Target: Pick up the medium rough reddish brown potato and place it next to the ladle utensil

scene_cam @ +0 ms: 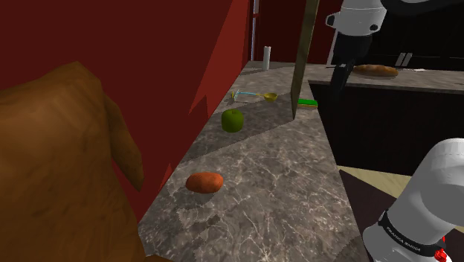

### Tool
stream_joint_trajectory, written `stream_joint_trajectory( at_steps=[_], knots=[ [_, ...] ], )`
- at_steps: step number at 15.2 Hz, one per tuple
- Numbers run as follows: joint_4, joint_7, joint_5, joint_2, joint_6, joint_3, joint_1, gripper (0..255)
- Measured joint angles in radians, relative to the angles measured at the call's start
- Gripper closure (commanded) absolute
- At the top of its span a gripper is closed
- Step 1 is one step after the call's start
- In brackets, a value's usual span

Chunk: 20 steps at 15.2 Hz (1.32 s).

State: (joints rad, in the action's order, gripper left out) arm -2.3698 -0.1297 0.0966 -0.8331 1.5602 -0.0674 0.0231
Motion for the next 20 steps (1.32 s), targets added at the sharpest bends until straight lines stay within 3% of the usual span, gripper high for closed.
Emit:
stream_joint_trajectory(
  at_steps=[7, 20],
  knots=[
    [-0.051, 0.030, -0.048, 0.078, 0.140, -0.053, 0.044, 0],
    [-0.035, 0.093, -0.113, 0.392, 0.483, -0.197, 0.133, 0]
  ],
)
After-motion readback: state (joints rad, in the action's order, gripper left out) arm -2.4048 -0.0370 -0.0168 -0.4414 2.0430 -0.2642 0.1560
